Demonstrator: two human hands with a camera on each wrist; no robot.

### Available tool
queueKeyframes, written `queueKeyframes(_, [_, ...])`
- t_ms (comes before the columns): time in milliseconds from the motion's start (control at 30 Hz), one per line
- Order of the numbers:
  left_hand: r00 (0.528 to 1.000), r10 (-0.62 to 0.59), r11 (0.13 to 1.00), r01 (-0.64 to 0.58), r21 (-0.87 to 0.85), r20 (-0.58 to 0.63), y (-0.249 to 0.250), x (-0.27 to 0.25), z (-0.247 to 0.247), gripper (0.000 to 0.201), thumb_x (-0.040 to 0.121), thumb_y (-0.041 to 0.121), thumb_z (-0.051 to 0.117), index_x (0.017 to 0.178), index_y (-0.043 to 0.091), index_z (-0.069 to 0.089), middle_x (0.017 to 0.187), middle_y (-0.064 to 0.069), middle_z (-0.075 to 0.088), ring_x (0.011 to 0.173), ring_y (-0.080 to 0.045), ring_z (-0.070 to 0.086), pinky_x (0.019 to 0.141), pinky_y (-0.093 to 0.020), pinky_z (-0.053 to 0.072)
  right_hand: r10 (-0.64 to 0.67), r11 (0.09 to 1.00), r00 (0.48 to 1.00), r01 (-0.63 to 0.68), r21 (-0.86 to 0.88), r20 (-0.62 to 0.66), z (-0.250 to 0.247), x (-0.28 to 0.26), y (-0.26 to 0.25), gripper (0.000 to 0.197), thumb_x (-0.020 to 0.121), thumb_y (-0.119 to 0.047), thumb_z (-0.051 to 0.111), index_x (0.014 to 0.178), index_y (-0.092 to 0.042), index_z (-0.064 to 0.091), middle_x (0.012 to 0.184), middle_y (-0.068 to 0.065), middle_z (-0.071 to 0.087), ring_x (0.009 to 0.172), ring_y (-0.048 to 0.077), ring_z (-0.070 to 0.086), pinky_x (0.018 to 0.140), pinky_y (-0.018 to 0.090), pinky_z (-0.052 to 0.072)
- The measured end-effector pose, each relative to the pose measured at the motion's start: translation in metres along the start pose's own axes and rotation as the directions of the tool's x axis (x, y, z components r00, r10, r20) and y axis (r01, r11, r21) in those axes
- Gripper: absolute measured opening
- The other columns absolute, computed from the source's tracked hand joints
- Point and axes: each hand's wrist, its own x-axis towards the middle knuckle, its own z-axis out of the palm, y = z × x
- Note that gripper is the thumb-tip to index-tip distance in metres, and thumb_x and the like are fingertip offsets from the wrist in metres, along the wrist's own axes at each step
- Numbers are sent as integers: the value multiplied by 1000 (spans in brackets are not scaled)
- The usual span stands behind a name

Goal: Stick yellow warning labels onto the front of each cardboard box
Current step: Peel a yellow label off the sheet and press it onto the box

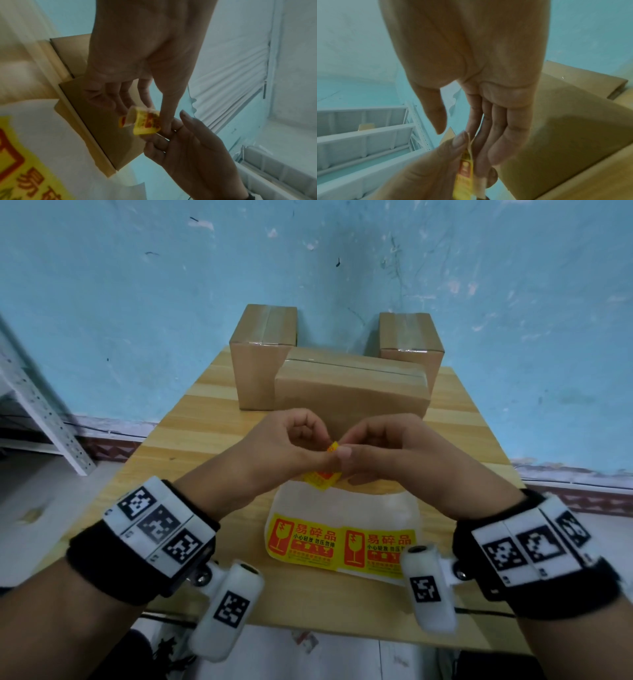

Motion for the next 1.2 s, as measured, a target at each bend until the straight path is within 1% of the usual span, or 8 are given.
queueKeyframes(133, [999,9,1000,-10,26,46,-1,1,3,55,51,27,91,93,14,58,95,-19,71,75,-21,66,70,-40,56,19,998,999,-16,61,-44,1,4,5,7,91,-6,66,85,-9,70,71,9,71,69,18,70,72,35,61])
queueKeyframes(267, [998,0,998,3,-57,56,2,1,1,41,57,23,85,88,10,62,82,-16,72,73,-18,68,62,-29,54,-44,996,991,34,-80,-128,-4,7,10,11,93,-6,64,84,-11,68,73,11,72,66,19,67,61,33,55])
queueKeyframes(400, [998,-63,987,64,-148,5,-2,4,-7,35,65,14,80,96,8,66,90,-14,75,81,-27,70,73,-41,57,-35,991,986,13,-133,-163,-12,6,12,18,86,1,71,95,-13,67,84,12,74,70,15,69,66,33,57])
queueKeyframes(533, [997,-82,959,81,-271,7,-7,8,-12,21,76,6,74,95,6,69,94,-18,75,84,-25,71,79,-39,60,11,989,964,-49,-139,-266,-14,9,18,35,76,-1,81,102,-16,63,91,7,70,70,14,66,73,33,59])
queueKeyframes(700, [996,-76,940,56,-338,-47,-12,11,-10,30,68,10,77,97,2,71,97,-16,76,84,-23,72,78,-34,61,33,992,952,-68,-105,-306,-19,5,17,9,80,-13,80,84,-5,77,67,8,71,63,18,60,64,33,47])
queueKeyframes(833, [991,-89,928,46,-370,-101,-9,10,-8,14,73,8,74,84,1,77,91,-17,77,84,-21,74,76,-28,61,28,995,944,-59,-84,-329,-21,3,16,10,80,-15,80,84,-6,81,83,20,76,71,29,70,67,38,55])
queueKeyframes(967, [991,-105,929,67,-363,-88,-10,10,-8,14,82,3,70,93,-4,74,98,-19,76,92,-23,74,81,-32,60,36,999,926,-30,22,-375,-20,1,16,4,79,-7,80,81,-4,80,64,1,75,56,4,66,54,17,51])
queueKeyframes(1200, [983,-42,981,6,-194,-181,-12,9,-6,15,83,10,73,96,3,77,85,-2,76,66,7,65,54,-4,43,-46,998,857,19,-58,-513,-19,6,22,12,77,-17,83,69,-25,78,64,-4,74,65,10,67,65,31,56])
